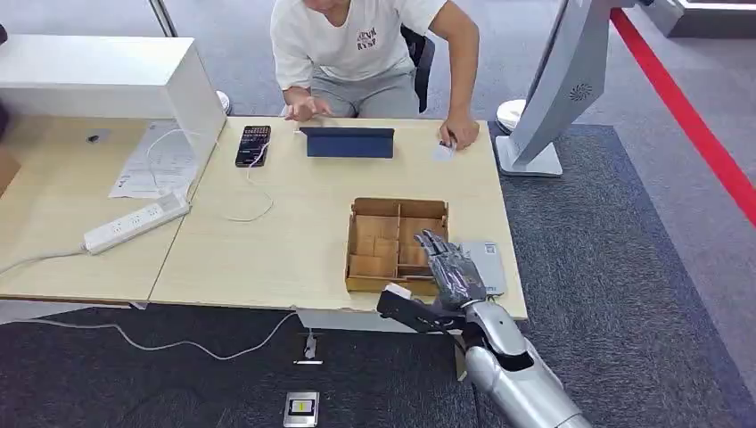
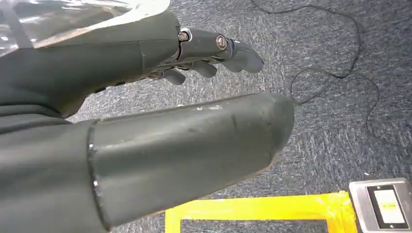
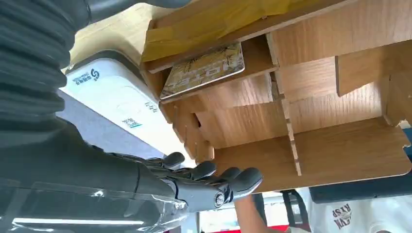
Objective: Pass the card to the sensor for recognition and then transmit it.
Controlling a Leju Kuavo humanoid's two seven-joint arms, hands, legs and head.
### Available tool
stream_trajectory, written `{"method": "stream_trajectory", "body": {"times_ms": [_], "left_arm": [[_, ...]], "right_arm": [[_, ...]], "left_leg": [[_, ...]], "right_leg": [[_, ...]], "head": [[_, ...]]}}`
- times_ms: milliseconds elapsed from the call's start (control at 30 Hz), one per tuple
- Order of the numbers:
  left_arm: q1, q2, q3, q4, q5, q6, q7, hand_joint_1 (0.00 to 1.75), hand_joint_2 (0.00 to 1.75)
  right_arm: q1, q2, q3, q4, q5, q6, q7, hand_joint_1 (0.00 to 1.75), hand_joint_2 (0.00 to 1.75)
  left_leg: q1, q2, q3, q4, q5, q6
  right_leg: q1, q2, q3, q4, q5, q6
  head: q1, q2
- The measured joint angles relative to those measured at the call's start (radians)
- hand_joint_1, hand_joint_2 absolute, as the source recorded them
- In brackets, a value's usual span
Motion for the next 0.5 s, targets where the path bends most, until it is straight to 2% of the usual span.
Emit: {"method": "stream_trajectory", "body": {"times_ms": [500], "left_arm": [[0.000,0.000,0.000,0.000,0.003,0.002,-0.006,0.00,0.00]], "right_arm": [[-0.003,-0.008,0.000,-0.002,-0.007,0.031,-0.027,0.00,1.75]], "left_leg": [[0.000,0.000,0.000,0.000,0.000,0.000]], "right_leg": [[0.000,0.000,0.000,0.000,0.000,0.000]], "head": [[0.000,0.000]]}}
